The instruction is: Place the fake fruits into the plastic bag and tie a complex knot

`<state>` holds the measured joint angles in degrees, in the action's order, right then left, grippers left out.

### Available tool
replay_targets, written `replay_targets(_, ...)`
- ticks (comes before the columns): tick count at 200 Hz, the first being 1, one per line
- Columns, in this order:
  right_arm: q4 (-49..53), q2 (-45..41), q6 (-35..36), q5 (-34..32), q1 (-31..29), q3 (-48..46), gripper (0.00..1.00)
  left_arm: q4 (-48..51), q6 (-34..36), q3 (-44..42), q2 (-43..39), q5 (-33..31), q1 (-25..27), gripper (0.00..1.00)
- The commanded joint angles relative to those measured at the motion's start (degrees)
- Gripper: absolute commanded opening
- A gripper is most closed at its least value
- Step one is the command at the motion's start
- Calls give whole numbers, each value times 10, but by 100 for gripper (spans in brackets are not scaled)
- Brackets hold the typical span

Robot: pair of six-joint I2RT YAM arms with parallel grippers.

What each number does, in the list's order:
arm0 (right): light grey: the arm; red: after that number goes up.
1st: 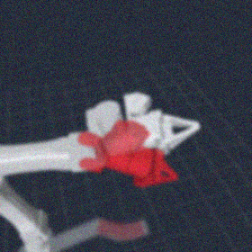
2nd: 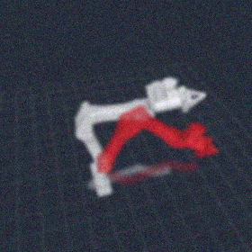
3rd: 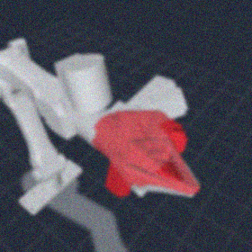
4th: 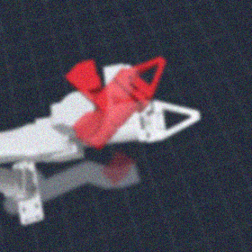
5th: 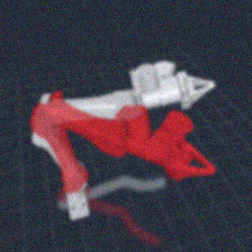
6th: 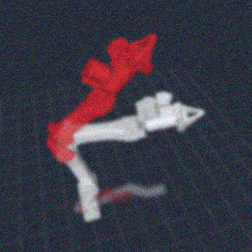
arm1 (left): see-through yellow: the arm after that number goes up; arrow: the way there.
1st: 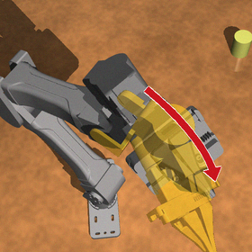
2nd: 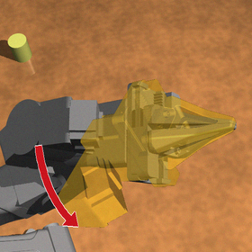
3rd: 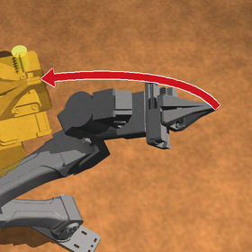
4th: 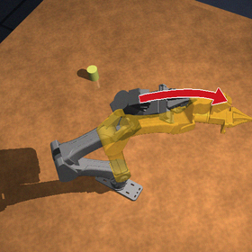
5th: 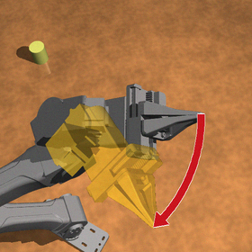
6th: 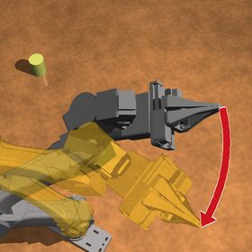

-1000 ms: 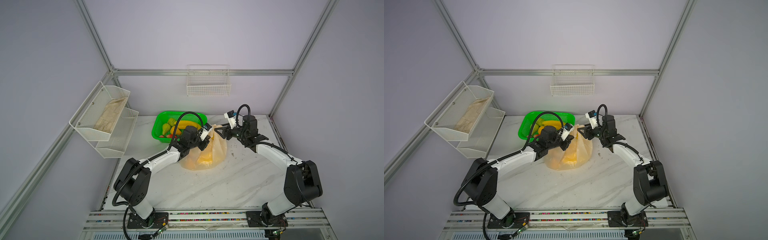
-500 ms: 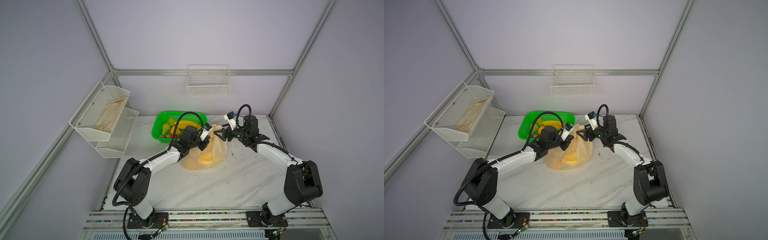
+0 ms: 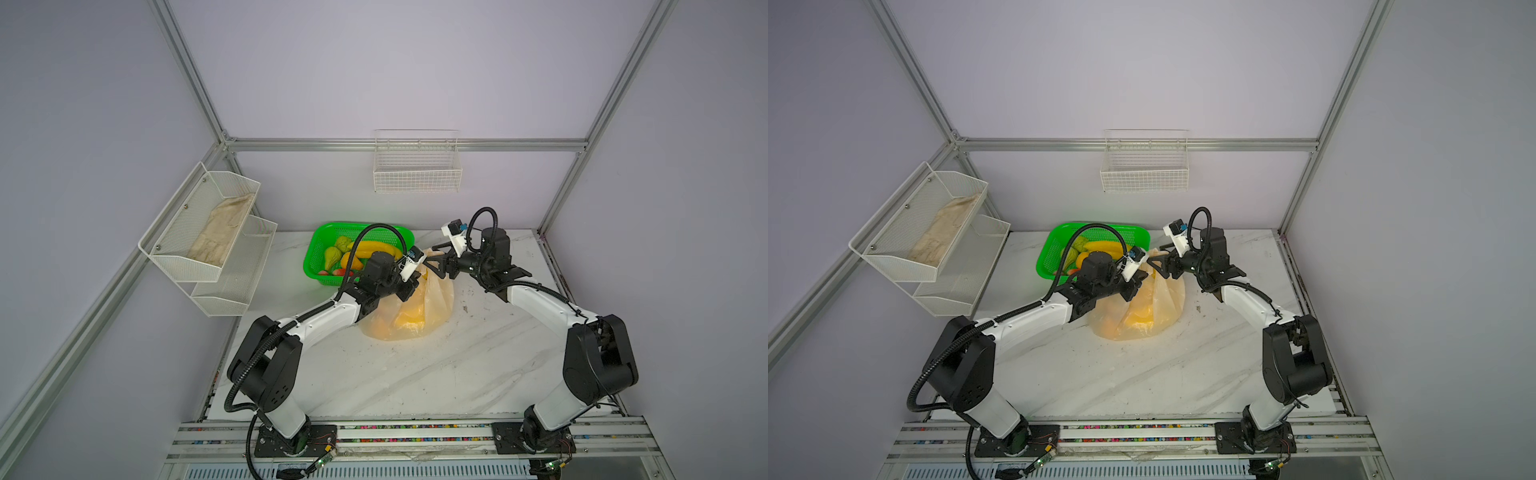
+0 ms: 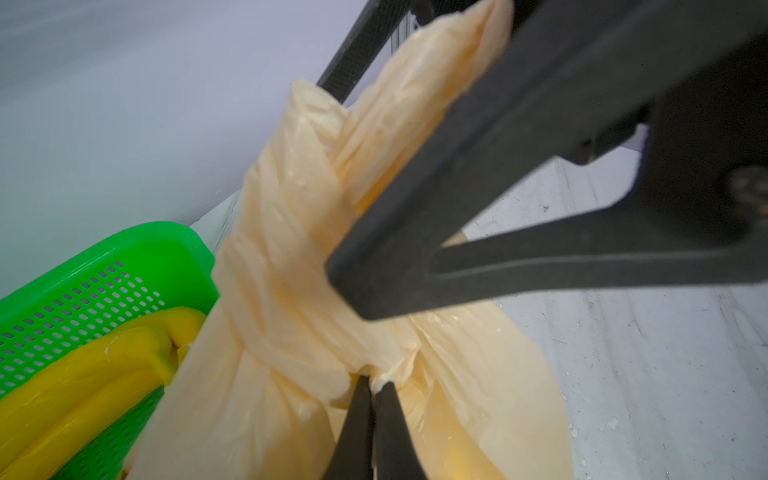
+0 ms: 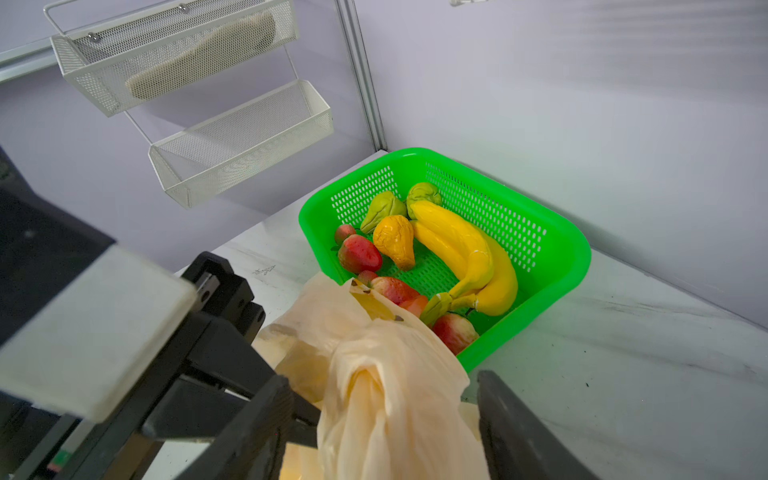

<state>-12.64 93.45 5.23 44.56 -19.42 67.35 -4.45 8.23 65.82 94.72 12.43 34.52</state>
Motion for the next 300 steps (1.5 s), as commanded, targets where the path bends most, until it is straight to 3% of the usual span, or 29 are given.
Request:
replay_targets(1, 4, 16, 15, -2, -9, 27, 72, 0, 13, 4, -12, 8, 1, 0)
replay_targets(55, 80, 39, 61, -1, -9, 57, 70, 2, 17, 4, -12, 9, 2, 0)
replay_targets(124, 101, 54, 71, 13, -9, 70, 57, 3, 23, 4, -9, 9, 3, 0)
replay_targets(194, 93, 50, 72, 22, -9, 68, 31, 4, 34, 4, -1, 19, 6, 0)
replay_targets(254, 86, 33, 85, 25, -9, 61, 2, 24, 58, 9, 6, 4, 6, 0)
replay_targets(300, 72, 4, 114, 23, -9, 44, 0, 108, 62, 19, -32, 11, 6, 39)
